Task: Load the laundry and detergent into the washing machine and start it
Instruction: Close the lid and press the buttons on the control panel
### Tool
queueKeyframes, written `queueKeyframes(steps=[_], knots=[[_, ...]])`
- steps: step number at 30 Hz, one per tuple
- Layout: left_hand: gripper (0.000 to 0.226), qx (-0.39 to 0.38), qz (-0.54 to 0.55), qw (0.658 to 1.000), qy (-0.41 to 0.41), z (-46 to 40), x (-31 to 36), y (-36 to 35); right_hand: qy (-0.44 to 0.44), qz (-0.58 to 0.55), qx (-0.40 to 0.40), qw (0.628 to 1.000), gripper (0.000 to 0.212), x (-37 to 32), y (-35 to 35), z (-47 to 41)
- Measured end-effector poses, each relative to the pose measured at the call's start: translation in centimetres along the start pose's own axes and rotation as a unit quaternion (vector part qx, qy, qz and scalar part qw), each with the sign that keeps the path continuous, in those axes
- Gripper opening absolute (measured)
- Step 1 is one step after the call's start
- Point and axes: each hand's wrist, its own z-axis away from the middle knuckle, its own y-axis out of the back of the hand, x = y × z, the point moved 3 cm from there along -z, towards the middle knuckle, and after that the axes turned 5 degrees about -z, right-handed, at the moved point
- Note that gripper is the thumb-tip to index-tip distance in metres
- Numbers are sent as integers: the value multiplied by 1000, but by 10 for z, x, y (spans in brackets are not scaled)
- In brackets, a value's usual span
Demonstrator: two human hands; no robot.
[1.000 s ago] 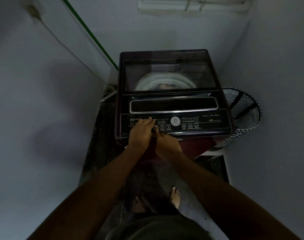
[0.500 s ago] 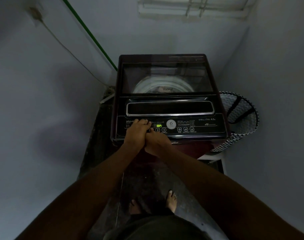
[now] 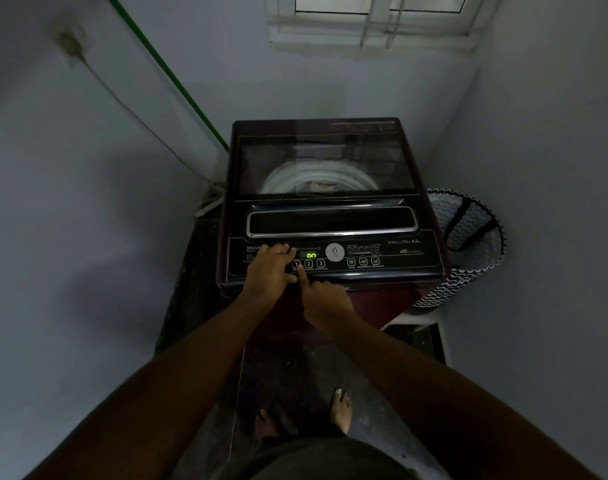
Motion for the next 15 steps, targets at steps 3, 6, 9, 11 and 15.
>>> queueKeyframes(steps=[3,6,9,11,15], knots=[[70,-2,-5,1000,-2,1,2,1,-16,-21,-8,1000,75,6,5,-4],[71,-11,-32,999,1,2,5,1,-45,-74,-20,996,79,14,9,-4],[71,-16,-60,998,-5,3,8,1,-56,-99,-38,993,86,14,5,-2],[71,-16,-51,999,-1,3,8,2,-61,-112,-39,991,88,12,2,-1],[74,-13,-30,999,-7,0,8,5,-67,-123,-49,989,88,10,1,-1]])
